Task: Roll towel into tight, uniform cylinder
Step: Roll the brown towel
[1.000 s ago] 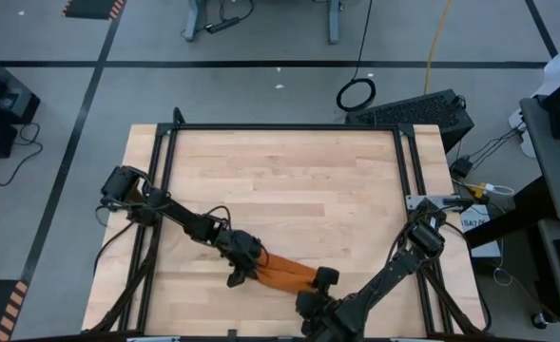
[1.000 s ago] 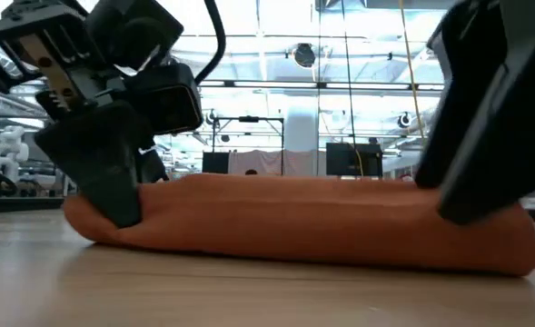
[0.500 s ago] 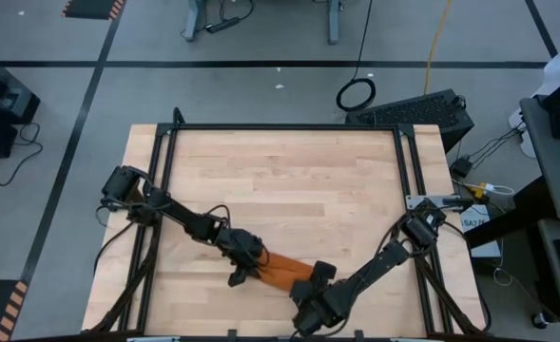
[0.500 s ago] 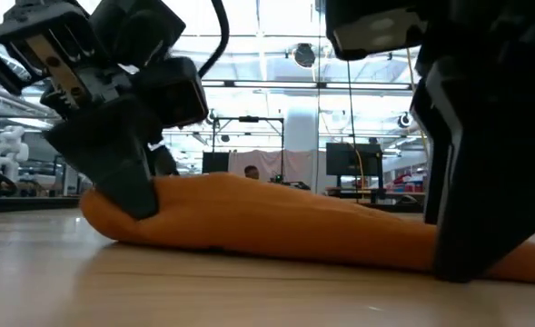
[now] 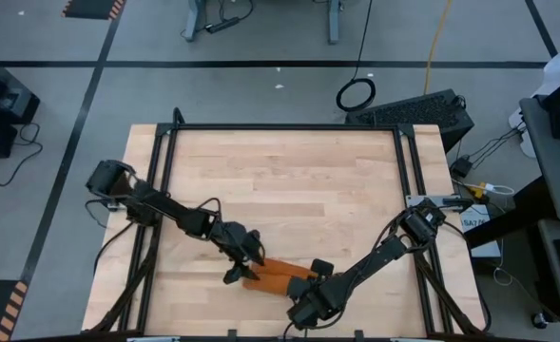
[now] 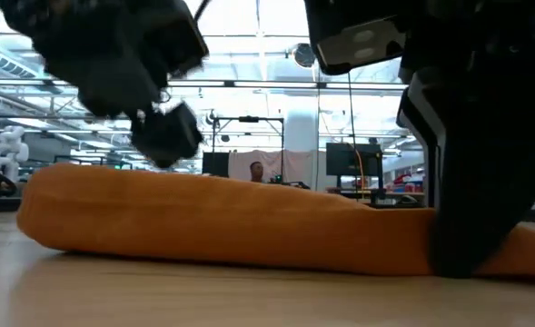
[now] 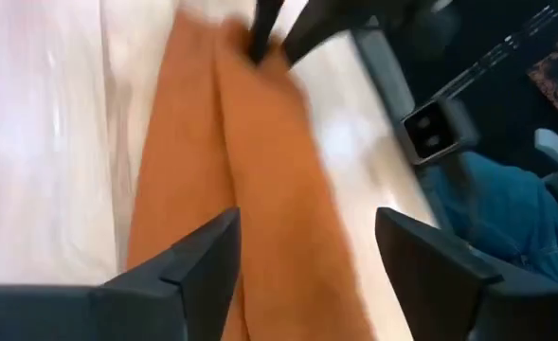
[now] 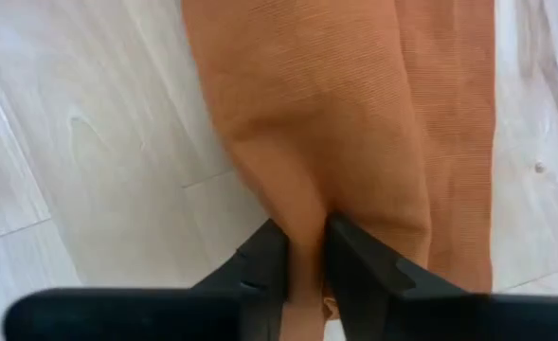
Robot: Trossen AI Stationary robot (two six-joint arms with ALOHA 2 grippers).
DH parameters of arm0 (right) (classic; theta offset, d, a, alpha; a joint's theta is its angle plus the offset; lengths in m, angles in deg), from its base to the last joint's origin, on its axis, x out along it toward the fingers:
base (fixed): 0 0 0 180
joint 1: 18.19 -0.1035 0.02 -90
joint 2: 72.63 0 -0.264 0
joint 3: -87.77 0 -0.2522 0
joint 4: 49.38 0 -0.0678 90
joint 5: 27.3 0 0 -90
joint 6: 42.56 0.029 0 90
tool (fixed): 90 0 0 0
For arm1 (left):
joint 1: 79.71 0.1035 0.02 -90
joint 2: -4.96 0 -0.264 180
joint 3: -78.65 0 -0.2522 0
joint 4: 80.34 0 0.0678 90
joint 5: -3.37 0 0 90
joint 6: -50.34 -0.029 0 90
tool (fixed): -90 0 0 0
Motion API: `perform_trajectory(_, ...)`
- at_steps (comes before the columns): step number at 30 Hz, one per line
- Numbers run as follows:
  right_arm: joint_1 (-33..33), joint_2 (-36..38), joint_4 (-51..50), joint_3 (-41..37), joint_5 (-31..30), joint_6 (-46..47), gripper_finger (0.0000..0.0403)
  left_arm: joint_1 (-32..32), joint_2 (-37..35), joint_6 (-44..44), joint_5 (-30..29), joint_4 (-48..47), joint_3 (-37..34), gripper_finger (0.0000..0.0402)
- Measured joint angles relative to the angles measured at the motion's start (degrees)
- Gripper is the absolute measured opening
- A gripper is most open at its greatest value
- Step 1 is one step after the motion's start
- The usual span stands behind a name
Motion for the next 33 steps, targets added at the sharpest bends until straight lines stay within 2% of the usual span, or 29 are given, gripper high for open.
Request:
perform_trajectory(4,1.01,0.91,-0.01,-0.16,1.94,-0.06,0.0045,-2.50,-5.35,-3.06,-0.40,-1.43,0.00,0.0257)
perform_trajectory(6,1.57,1.61,0.16,-0.24,2.44,0.02,0.0035,-5.71,-6.77,-6.03,-3.30,-1.19,-0.22,0.0258)
perform_trajectory(12,4.46,4.26,0.33,-0.24,7.06,0.12,0.0022,-17.99,-5.51,-16.40,-22.43,-1.45,-0.61,0.0258)
perform_trajectory(16,6.85,5.47,1.30,-0.22,10.75,-2.01,0.0021,-23.57,-4.12,-16.68,-34.39,-0.93,-0.63,0.0258)
perform_trajectory(20,8.73,5.49,3.11,-0.15,16.30,-3.20,0.0020,-26.11,-2.68,-16.42,-41.87,-1.65,-0.63,0.0258)
perform_trajectory(33,10.16,5.49,8.69,-0.13,21.12,-4.90,0.0020,-26.50,4.34,-14.26,-45.72,-1.23,-0.63,0.0258)
